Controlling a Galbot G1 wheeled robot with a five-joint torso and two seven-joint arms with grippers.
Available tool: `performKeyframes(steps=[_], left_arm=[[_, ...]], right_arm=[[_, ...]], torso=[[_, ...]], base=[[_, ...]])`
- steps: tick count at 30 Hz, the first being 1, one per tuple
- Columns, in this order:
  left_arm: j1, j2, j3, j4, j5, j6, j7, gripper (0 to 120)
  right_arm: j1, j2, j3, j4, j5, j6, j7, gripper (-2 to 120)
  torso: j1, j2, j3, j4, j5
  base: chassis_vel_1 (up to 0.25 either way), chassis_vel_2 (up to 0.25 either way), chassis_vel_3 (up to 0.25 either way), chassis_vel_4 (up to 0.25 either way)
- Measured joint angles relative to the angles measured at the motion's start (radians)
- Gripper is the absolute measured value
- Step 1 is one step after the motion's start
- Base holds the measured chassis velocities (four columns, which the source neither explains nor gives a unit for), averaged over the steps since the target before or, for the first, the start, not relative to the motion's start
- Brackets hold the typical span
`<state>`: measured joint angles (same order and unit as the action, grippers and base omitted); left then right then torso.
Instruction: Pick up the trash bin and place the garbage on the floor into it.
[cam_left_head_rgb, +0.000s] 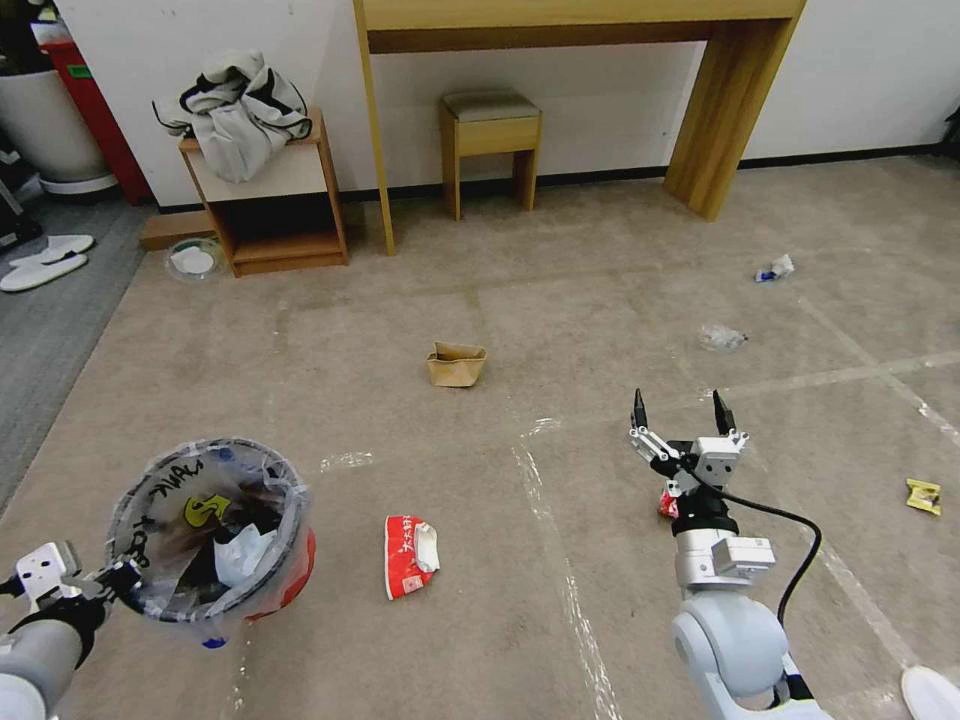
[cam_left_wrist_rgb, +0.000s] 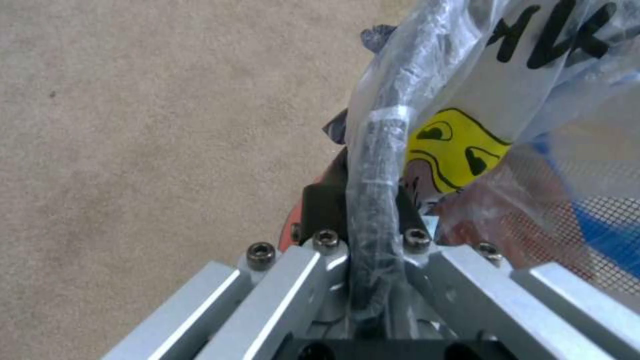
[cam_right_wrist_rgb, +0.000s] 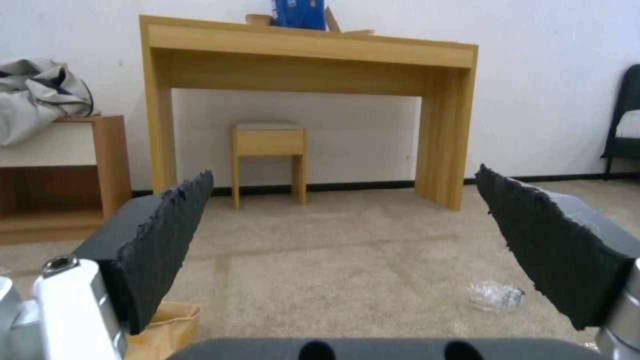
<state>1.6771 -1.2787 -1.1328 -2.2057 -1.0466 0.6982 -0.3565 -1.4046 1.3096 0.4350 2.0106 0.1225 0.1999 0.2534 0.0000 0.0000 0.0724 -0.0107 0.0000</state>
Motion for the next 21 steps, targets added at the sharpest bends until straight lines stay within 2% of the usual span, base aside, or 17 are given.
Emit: performKeyframes(steps=[21], left_arm=[[-0.006, 0.0, -0.004, 0.014, -0.001, 0.002, -0.001, 0]], right_arm=[[0.017, -0.002, -0.009, -0.025, 0.002, -0.003, 0.0, 100]], torso=[[0.0, 0.0, 0.0, 0.0, -0.0001]], base=[[0.0, 0.0, 0.0, 0.0]])
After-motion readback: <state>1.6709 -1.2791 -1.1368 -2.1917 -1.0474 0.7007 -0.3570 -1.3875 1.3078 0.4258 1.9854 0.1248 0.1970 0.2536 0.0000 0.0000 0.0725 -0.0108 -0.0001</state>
